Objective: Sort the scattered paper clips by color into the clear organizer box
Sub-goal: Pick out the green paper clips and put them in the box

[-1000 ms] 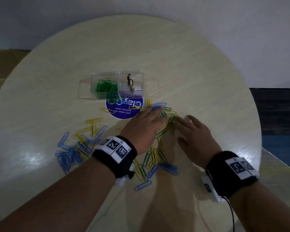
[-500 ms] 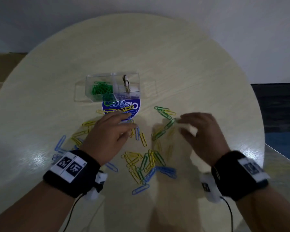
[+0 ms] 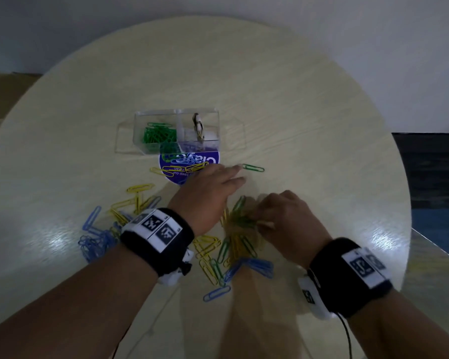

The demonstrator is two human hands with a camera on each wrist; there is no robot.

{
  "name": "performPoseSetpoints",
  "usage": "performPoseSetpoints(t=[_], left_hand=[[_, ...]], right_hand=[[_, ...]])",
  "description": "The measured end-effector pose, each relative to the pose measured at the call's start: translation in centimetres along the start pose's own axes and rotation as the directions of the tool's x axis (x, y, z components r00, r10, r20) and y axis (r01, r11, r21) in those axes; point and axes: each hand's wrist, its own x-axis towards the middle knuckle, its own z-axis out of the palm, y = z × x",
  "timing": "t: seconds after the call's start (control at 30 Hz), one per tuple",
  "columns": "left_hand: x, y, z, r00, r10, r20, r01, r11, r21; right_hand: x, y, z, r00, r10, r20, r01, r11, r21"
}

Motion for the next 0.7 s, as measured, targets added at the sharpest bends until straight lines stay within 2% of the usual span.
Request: performPoseSetpoints(t=[0.13, 0.2, 0.3, 0.4, 0.57, 0.63, 0.7], left_hand=[[0.4, -0.4, 0.0, 0.998, -0.003, 0.070, -0.001, 0.998, 0.062], [0.2, -0.7, -0.4, 1.000, -0.001, -0.008, 0.001, 1.000, 0.023], [-1.4, -0.7, -0.4, 0.985, -0.055, -0.162, 0.043, 0.996, -0.075], [-3.9, 0.3, 0.3, 0.994, -0.030, -0.108, 0.020, 0.996, -0.089], [-4.6, -2.5, 0.0, 0.980, -0.163, -0.113, 0.162, 0.987, -0.024], [-4.6, -3.5, -0.5, 0.972, -0.211, -0.100, 0.212, 0.977, 0.008], [-5.1, -3.7, -1.1, 0.957, -0.261, -0.125, 0.265, 0.964, 0.009]], right_hand=[[-2.3, -0.4, 0.1, 0.997, -0.022, 0.067, 0.020, 0.999, 0.032], [-3.0, -0.1, 0.0, 0.997, -0.007, 0.073, 0.002, 0.997, 0.075], [-2.3, 0.8, -1.0, 0.989, 0.149, -0.027, -0.143, 0.977, 0.159], [1.1, 1.7, -2.6, 0.951, 0.297, -0.092, -0.273, 0.939, 0.209], [7.7, 1.6, -2.1, 0.970, 0.238, 0.043, -0.239, 0.971, 0.026], [8.6, 1.0, -1.5, 0.966, 0.240, 0.097, -0.233, 0.969, -0.078], [8.3, 0.2, -1.1, 0.966, 0.243, 0.085, -0.237, 0.969, -0.070]])
